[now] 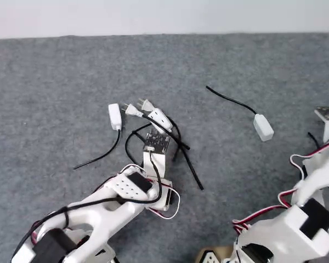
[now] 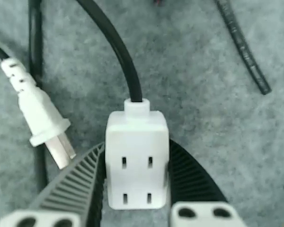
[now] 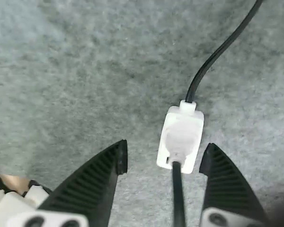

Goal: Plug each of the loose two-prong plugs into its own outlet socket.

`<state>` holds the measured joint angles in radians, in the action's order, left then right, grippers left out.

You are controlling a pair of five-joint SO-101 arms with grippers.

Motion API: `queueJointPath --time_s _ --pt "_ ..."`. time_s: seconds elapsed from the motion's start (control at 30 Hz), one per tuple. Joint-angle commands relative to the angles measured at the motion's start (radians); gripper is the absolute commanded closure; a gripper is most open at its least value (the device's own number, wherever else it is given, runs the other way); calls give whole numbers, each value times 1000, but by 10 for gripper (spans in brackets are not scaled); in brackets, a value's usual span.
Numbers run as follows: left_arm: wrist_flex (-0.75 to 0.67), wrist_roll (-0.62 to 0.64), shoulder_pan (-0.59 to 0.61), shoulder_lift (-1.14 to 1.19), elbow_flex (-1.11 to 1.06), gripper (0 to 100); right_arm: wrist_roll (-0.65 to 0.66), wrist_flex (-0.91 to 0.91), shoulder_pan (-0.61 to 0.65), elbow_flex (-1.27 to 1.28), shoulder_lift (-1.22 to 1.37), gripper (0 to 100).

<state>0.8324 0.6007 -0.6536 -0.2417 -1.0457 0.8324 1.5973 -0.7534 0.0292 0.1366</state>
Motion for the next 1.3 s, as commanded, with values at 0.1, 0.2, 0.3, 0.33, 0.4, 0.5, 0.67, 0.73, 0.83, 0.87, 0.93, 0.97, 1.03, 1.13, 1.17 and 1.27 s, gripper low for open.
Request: queueJointPath --time_s 0.1,0.2,0.3,0.33,0.4,0.5,0.67,0.73,0.83,0.87,0.93,0.97,1.03,1.13,1.17,1.27 --pt "6 -6 37 48 77 985 -25 147 48 -150 -18 757" --pt "6 -6 64 48 88 984 -26 171 74 -169 -18 757" --pt "9 -6 68 46 93 983 -49 170 102 -169 -16 757" --pt "11 -6 68 46 93 979 -60 166 110 -169 -16 757" --pt "14 -3 69 46 97 945 -68 165 133 -169 -16 757" --pt "78 -8 77 11 117 863 -69 171 177 -169 -16 757" --pt "69 -8 92 -166 16 716 -126 171 237 -169 -16 757" --pt "69 -8 97 -247 -25 690 -149 171 263 -169 -16 757" --pt "94 -58 117 -379 -67 690 -187 171 308 -169 -16 757" --pt "110 -95 137 -419 -76 690 -199 171 325 -169 -16 757" --pt "143 -149 183 -488 -84 691 -227 173 360 -169 -16 757" --pt "158 -164 207 -520 -91 691 -241 173 381 -169 -16 757" --pt "193 -193 262 -574 -97 691 -275 173 437 -169 -16 758" --pt "239 -239 405 -669 -96 691 -358 173 558 -169 -18 797" --pt "242 -247 470 -707 -101 691 -379 173 608 -169 -18 829" --pt "239 -249 654 -798 -133 691 -436 173 776 -173 -18 887"
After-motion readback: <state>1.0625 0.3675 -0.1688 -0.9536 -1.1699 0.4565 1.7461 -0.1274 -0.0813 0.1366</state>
